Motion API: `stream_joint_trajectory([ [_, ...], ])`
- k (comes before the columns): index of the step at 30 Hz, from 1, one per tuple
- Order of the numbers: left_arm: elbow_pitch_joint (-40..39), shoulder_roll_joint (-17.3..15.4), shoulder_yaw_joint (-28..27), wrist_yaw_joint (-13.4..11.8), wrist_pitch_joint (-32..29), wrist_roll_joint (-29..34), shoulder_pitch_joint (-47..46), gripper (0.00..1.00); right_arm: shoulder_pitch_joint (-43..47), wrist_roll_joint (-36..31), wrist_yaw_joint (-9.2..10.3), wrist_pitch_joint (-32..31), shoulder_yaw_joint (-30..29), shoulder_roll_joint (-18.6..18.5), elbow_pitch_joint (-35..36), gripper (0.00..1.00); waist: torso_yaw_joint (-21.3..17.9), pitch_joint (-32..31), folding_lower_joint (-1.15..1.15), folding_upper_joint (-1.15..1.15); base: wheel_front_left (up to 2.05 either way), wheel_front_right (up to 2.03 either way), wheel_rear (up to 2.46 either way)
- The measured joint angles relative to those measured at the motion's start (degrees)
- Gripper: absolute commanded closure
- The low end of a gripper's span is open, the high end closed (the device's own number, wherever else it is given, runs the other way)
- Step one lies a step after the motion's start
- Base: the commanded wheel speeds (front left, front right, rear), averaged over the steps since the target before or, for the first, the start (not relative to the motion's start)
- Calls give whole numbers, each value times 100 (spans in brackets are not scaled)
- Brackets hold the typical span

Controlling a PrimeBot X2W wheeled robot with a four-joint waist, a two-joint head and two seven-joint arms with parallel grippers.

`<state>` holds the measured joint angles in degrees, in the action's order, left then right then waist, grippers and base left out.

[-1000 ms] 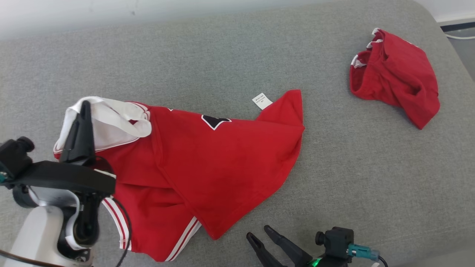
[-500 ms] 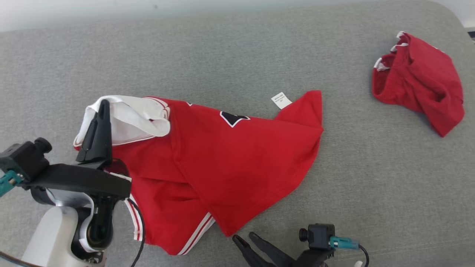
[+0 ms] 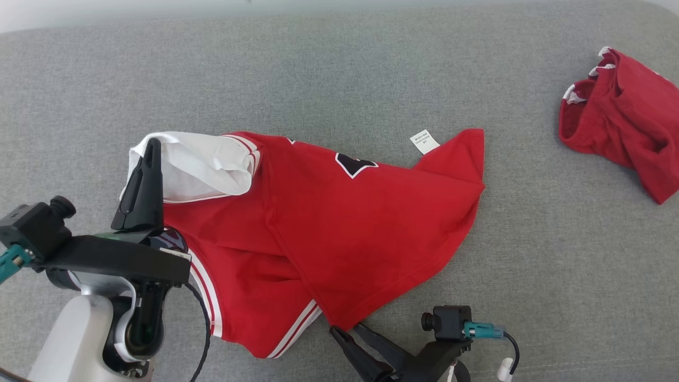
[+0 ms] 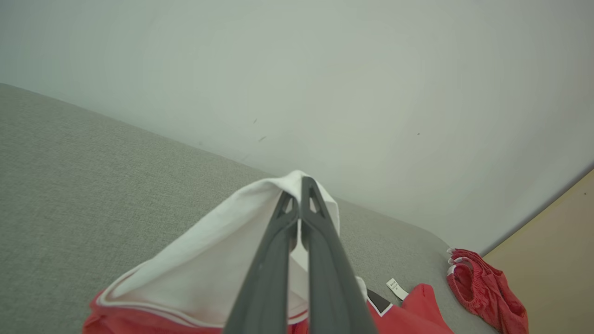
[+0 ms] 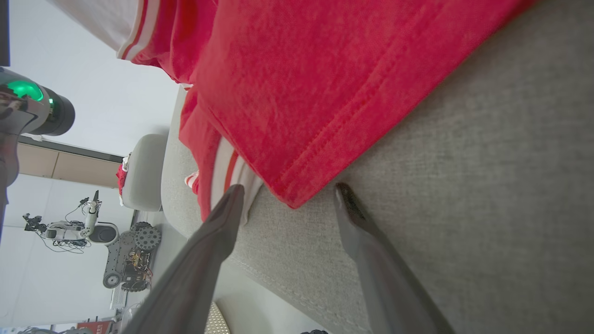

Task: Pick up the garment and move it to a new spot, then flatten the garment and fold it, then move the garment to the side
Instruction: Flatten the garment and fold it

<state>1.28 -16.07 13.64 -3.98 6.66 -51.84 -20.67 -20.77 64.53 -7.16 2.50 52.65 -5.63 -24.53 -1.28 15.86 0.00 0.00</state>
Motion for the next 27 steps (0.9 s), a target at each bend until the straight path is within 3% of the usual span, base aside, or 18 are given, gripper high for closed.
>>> stream_joint_trajectory([
  [2, 0, 0, 3, 1, 1, 0, 1, 100, -26, 0, 0, 2, 30, 2, -33, 0, 10, -1, 0, 0, 0, 0, 0],
  [3, -1, 0, 3, 1, 1, 0, 1, 100, -53, 0, 0, 3, 49, 5, -49, 8, 14, -3, 0, 0, 0, 0, 0],
  [4, -1, 0, 4, 1, 1, 0, 1, 100, -99, -3, 0, 4, 81, 7, -77, 23, 18, -7, 0, 0, 0, 0, 0],
  [7, -1, -1, 4, 2, 1, 0, 3, 100, -186, -12, 0, 18, 141, 26, -166, 46, 26, -19, 0, 0, 0, 0, 0],
  [13, 4, -3, 2, 3, 10, 0, 15, 100, -285, -13, 0, 114, 240, 78, -253, 70, 21, -46, 0, 0, 0, 0, 0],
  [14, 3, -2, 4, 3, 10, 0, 22, 100, -316, -12, 0, 119, 259, 88, -275, 80, 18, -52, 0, 0, 0, 0, 0],
  [15, 3, -1, 7, 3, 10, 0, 32, 100, -330, -12, 0, 144, 278, 92, -293, 100, 16, -57, 0, 0, 0, 0, 0],
  [23, 38, -18, -19, 4, 52, 0, 144, 100, -343, -43, 1, 375, 393, 87, -342, 100, -37, -147, 0, 1, 0, 0, 0],
  [27, 38, -22, -37, 3, 57, -1, 265, 100, -329, -44, 1, 580, 385, -85, -287, 100, -95, -202, 0, 1, 0, 0, 0],
])
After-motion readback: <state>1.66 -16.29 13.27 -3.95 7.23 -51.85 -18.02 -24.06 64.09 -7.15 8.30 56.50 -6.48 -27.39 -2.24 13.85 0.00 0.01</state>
